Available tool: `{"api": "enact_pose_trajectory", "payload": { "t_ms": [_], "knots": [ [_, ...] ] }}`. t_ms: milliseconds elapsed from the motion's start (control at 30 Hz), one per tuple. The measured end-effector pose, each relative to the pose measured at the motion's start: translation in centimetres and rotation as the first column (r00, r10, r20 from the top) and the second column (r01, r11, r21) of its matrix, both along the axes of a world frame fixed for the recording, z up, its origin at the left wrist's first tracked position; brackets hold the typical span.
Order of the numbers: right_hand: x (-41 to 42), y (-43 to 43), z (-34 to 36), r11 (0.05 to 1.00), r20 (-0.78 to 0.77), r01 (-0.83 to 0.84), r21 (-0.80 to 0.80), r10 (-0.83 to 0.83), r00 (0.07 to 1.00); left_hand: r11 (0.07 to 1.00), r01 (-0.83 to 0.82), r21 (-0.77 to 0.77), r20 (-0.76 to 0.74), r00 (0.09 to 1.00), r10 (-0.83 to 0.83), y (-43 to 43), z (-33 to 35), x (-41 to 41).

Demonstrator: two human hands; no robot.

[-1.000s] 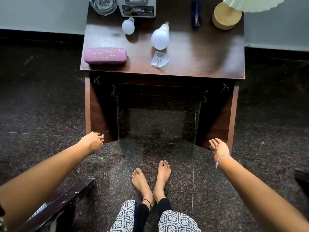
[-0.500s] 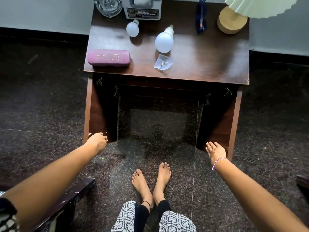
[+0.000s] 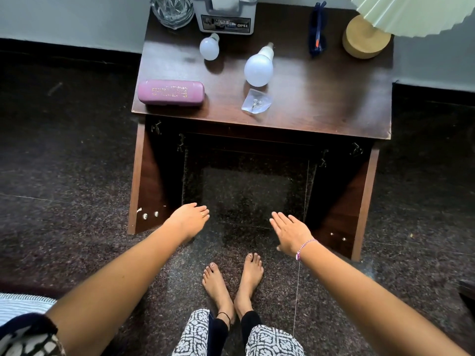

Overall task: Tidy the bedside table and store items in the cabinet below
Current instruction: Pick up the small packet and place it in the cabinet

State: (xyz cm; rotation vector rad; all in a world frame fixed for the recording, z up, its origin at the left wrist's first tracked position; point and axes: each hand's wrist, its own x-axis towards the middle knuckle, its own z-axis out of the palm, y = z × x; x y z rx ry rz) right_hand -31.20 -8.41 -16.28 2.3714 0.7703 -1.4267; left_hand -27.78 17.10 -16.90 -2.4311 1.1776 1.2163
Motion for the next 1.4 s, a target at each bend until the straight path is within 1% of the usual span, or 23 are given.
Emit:
{"api": "enact_pose_trajectory", "payload": {
  "t_ms": [33, 67, 100, 133, 167, 200, 233, 300, 333, 400, 467, 533, 567, 633, 700, 800, 833, 900, 933, 1033, 1100, 1300, 1400],
  "knots": [
    [0.4, 0.7, 0.3, 0.998, 0.007, 0.019, 0.054, -0.02, 1.0, 0.991, -0.103, 0.091, 0.019, 0.995, 0.101, 0.9, 0.8, 0.4],
    [0.8, 1.4, 0.6, 0.991, 0.028, 0.036, 0.126, -0.04, 0.999, 0.985, -0.073, 0.158, 0.067, 0.996, 0.063, 0.9, 1.9, 0.8],
    [1.2, 2.1, 0.9, 0.981, 0.052, 0.046, 0.189, -0.057, 0.997, 0.991, -0.076, 0.11, 0.077, 0.995, 0.067, -0.4, 2.3, 0.8],
    [1.7, 2.6, 1.2, 0.965, 0.081, 0.05, 0.257, -0.073, 0.994, 0.991, -0.08, 0.103, 0.083, 0.994, 0.072, -1.4, 3.2, 1.1],
    [2.2, 3.2, 1.6, 0.946, 0.121, 0.054, 0.32, -0.097, 0.988, 0.991, -0.121, 0.055, 0.102, 0.988, 0.115, -2.8, 3.5, 0.8],
    [2.8, 3.7, 1.9, 0.924, 0.163, 0.057, 0.378, -0.126, 0.979, 0.981, -0.195, 0.002, 0.155, 0.969, 0.192, -3.5, 3.4, 1.4],
    [3.3, 4.3, 2.3, 0.898, 0.204, 0.065, 0.435, -0.168, 0.964, 0.969, -0.245, -0.037, 0.222, 0.943, 0.247, -3.9, 3.8, 2.6],
    [4.6, 5.3, 3.0, 0.844, 0.263, 0.092, 0.529, -0.266, 0.928, 0.934, -0.332, -0.131, 0.299, 0.885, 0.356, -5.1, 4.5, 3.8],
    [5.3, 5.9, 3.3, 0.807, 0.279, 0.114, 0.58, -0.327, 0.903, 0.922, -0.351, -0.163, 0.331, 0.861, 0.387, -5.8, 4.9, 4.1],
    [6.8, 6.6, 3.9, 0.697, 0.258, 0.194, 0.691, -0.489, 0.833, 0.87, -0.422, -0.257, 0.344, 0.801, 0.49, -7.0, 5.5, 5.4],
    [8.4, 6.9, 4.4, 0.569, 0.223, 0.255, 0.782, -0.637, 0.738, 0.797, -0.485, -0.359, 0.329, 0.733, 0.595, -7.4, 6.1, 7.2],
    [10.2, 6.7, 4.8, 0.457, 0.246, 0.23, 0.859, -0.764, 0.597, 0.733, -0.535, -0.419, 0.324, 0.666, 0.672, -7.6, 6.7, 9.1],
    [11.0, 6.5, 5.0, 0.381, 0.22, 0.231, 0.895, -0.829, 0.515, 0.719, -0.545, -0.432, 0.331, 0.646, 0.688, -7.7, 7.0, 9.9],
    [12.9, 6.3, 5.3, 0.179, 0.068, 0.29, 0.94, -0.932, 0.356, 0.682, -0.563, -0.466, 0.319, 0.613, 0.723, -7.7, 7.4, 11.3],
    [14.6, 6.1, 5.5, 0.018, -0.067, 0.383, 0.924, -0.976, 0.207, 0.622, -0.6, -0.504, 0.27, 0.575, 0.773, -7.7, 7.6, 12.3],
    [16.7, 6.1, 5.6, -0.141, -0.178, 0.503, 0.853, -0.984, 0.027, 0.563, -0.637, -0.527, 0.198, 0.552, 0.81, -7.9, 7.7, 13.5],
    [17.2, 6.1, 5.6, -0.162, -0.188, 0.515, 0.842, -0.982, -0.002, 0.545, -0.65, -0.53, 0.179, 0.542, 0.821, -7.9, 7.7, 13.9],
    [17.8, 6.3, 5.8, -0.138, -0.149, 0.507, 0.851, -0.989, -0.02, 0.53, -0.655, -0.538, 0.168, 0.533, 0.829, -8.0, 7.5, 14.5],
    [18.1, 6.3, 5.9, -0.155, -0.156, 0.5, 0.852, -0.987, -0.04, 0.533, -0.65, -0.542, 0.172, 0.535, 0.827, -8.1, 7.5, 14.7],
    [18.8, 6.6, 6.0, -0.297, -0.271, 0.495, 0.816, -0.954, -0.124, 0.524, -0.653, -0.547, 0.169, 0.527, 0.833, -8.4, 7.3, 15.4],
    [19.3, 6.6, 6.1, -0.352, -0.321, 0.48, 0.804, -0.935, -0.149, 0.52, -0.655, -0.548, 0.169, 0.523, 0.836, -8.5, 7.2, 15.7],
    [20.9, 6.5, 5.5, -0.348, -0.328, 0.499, 0.793, -0.936, -0.131, 0.531, -0.635, -0.561, 0.188, 0.527, 0.829, -8.2, 6.8, 16.3],
    [21.3, 6.5, 5.1, -0.347, -0.324, 0.532, 0.772, -0.936, -0.14, 0.544, -0.616, -0.57, 0.195, 0.542, 0.818, -8.0, 6.6, 16.4]
  ]
}}
